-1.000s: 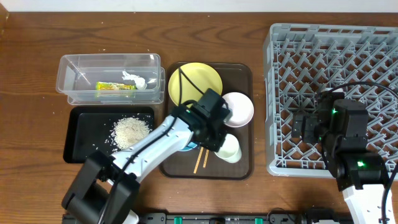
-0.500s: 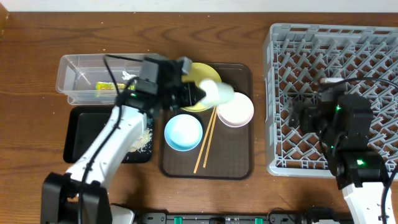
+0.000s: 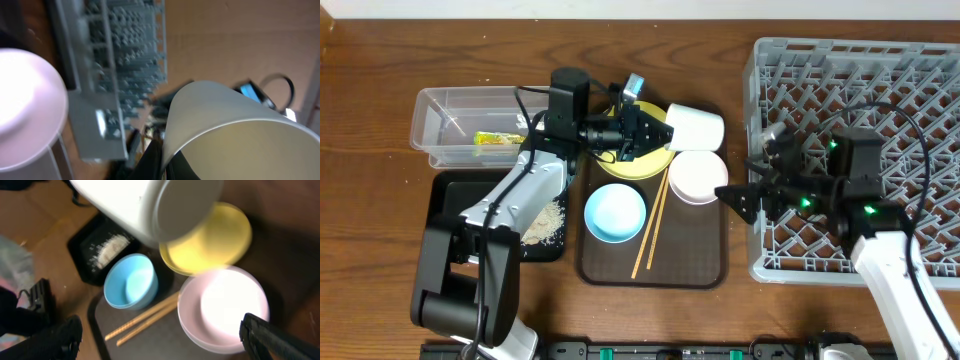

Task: Sort waste into correct bins and load items into the dishwasher rack
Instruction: 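Hand the white cup from the left gripper to the right gripper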

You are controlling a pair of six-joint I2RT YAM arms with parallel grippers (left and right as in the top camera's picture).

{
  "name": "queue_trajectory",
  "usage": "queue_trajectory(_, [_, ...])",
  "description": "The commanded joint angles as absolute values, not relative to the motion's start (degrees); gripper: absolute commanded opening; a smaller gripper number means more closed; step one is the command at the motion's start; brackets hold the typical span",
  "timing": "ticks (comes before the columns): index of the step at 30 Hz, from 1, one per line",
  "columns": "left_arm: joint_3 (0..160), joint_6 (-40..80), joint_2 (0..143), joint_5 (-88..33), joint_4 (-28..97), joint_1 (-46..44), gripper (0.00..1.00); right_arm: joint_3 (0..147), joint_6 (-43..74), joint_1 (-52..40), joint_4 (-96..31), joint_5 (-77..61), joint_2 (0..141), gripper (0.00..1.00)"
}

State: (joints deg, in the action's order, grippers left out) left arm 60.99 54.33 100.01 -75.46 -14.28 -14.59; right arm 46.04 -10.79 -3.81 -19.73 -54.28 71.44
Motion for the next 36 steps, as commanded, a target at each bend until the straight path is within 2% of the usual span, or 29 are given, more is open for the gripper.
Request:
queue_trajectory(1, [61.7, 56.9, 99.9, -83.0, -14.7, -15.2, 0.06, 47.0, -13.3, -4.4, -13.3, -64.7, 73.9, 0.99])
queue_trajectory(4, [61.7, 56.9, 99.9, -84.7, -14.7, -16.4, 0.06, 47.0, -13.3, -4.4, -4.9, -66.5, 75.1, 0.94])
queue_trajectory(10, [61.7, 56.9, 99.9, -85.5, -14.7, -18.8, 0.06, 47.0, -10.7, -4.7, 3.9, -69.9, 75.3, 0.96])
queue_trajectory(21, [61.7, 59.1, 99.9, -85.5, -14.7, -19.3, 0.06, 47.0, -10.7, -5.5, 3.9, -72.5, 75.3, 0.78])
queue_trajectory(26, [61.7, 59.0, 99.9, -85.5, -14.7, -19.3, 0.06, 47.0, -10.7, -5.5, 3.9, -72.5, 75.3, 0.68])
queue_trajectory(30, [61.7, 59.0, 99.9, -85.5, -14.7, -19.3, 0.06, 47.0, -10.7, -5.5, 3.9, -72.5, 75.3, 0.55])
queue_trajectory(32, [61.7, 59.0, 99.9, -85.5, -14.7, -19.3, 0.06, 47.0, -10.6, -5.5, 3.8, -72.5, 75.3, 0.53])
queue_trajectory(34, [61.7, 58.4, 99.9, -85.5, -14.8, -19.3, 0.08, 47.0, -9.6, -5.4, 3.8, -72.2, 75.3, 0.53])
queue_trajectory(36, [61.7, 55.7, 99.9, -85.0, -14.7, -19.3, 0.17, 47.0, -9.7, -5.4, 3.4, -72.2, 75.3, 0.50])
